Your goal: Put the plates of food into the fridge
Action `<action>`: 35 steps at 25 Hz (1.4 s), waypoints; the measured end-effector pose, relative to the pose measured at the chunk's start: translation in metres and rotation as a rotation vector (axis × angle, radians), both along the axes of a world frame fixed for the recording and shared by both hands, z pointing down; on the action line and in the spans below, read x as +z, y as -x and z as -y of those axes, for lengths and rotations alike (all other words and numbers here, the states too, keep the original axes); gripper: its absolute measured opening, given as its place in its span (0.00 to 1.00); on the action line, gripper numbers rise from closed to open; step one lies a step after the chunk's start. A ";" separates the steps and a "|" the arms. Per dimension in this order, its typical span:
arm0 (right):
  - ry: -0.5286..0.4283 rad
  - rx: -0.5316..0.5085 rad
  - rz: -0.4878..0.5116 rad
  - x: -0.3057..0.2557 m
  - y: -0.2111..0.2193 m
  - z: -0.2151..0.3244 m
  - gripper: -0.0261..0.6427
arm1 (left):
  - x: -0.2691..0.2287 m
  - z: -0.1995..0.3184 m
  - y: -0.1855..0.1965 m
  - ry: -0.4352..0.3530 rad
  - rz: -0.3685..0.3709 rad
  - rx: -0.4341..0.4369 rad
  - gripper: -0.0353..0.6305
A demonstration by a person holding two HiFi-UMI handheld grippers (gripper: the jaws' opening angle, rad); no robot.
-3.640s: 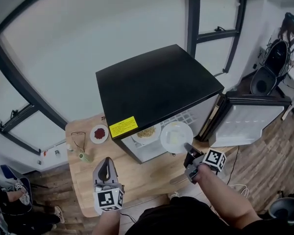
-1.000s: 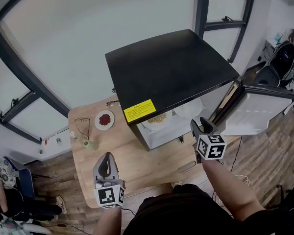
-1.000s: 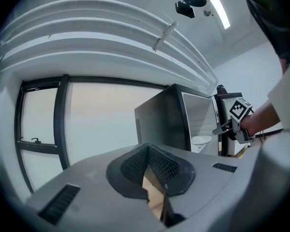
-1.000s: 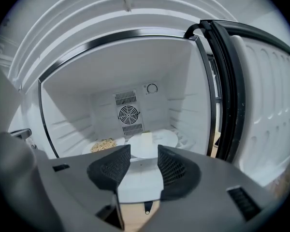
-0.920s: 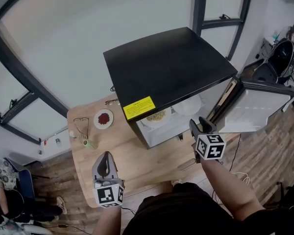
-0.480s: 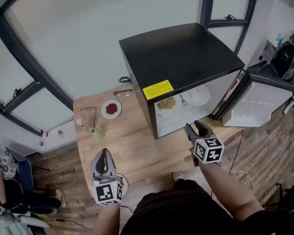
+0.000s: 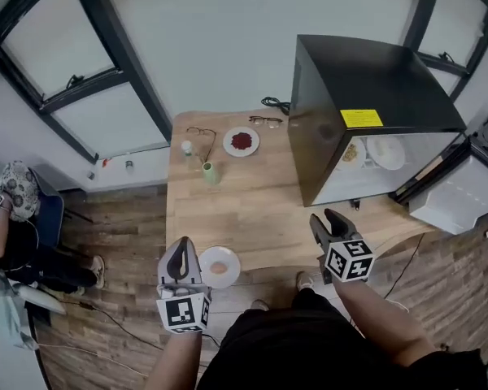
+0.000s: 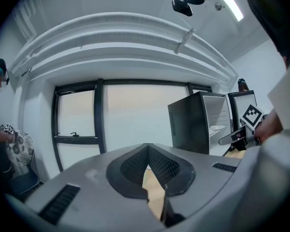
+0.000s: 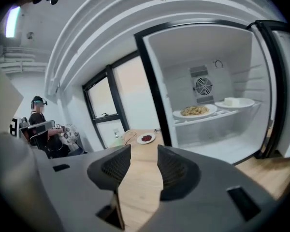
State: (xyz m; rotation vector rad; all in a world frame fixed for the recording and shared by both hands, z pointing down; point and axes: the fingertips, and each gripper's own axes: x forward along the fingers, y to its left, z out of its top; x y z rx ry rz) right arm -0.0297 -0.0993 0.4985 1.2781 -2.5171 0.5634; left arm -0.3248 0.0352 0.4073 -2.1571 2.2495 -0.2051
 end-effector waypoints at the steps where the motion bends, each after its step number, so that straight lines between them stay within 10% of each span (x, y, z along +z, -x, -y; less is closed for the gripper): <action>1: 0.009 -0.031 0.000 0.004 0.013 -0.007 0.32 | 0.003 -0.011 0.009 0.003 -0.004 -0.022 0.06; 16: 0.256 -0.373 0.020 0.080 0.146 -0.143 0.32 | 0.041 -0.132 0.069 0.060 -0.056 -0.210 0.06; 35: 0.685 -0.248 0.151 0.211 0.186 -0.197 0.32 | 0.061 -0.202 0.090 0.176 -0.008 -0.322 0.06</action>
